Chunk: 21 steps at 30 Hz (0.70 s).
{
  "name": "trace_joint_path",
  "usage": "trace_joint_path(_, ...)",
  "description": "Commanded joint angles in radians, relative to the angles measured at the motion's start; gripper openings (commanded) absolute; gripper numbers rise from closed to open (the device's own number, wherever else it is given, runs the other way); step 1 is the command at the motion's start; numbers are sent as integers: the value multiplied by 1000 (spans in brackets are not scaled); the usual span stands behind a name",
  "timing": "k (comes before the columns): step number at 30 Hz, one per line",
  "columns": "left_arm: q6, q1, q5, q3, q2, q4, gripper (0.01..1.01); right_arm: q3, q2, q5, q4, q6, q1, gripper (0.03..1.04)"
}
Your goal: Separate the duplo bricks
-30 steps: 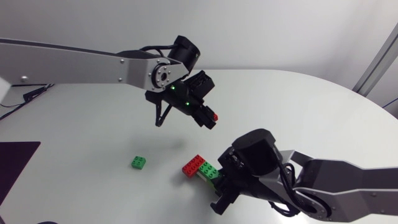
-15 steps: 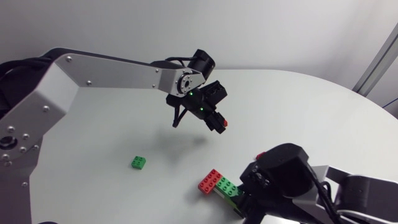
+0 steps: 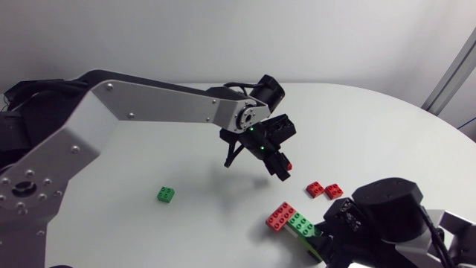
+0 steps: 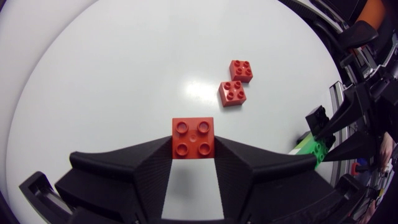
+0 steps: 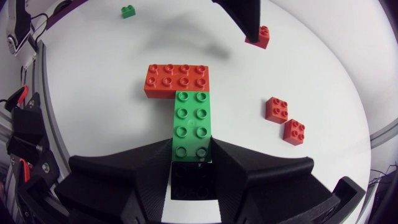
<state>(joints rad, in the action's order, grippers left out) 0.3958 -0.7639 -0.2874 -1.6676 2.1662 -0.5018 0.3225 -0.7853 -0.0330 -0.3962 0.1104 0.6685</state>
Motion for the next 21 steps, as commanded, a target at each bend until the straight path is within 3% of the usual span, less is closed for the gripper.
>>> trace_joint_path(1, -11, -25, 7, -41, 38, -15, 344, -7, 49, 2, -20, 41, -52, 215)
trace_joint_path(5, -26, -20, 33, -80, 52, -24, 344, 61, 162, 47, -124, 89, -165, 215)
trace_joint_path(8, -41, 5, 33, -109, 50, -37, 344, 110, 198, 56, -144, 121, -264, 215)
trace_joint_path(14, -55, -6, 53, -112, 64, -55, 344, 179, 169, 160, -70, 190, -543, 215)
trace_joint_path(21, -66, -75, 90, -142, 101, -73, 344, 219, 120, 166, 62, 133, -670, 215)
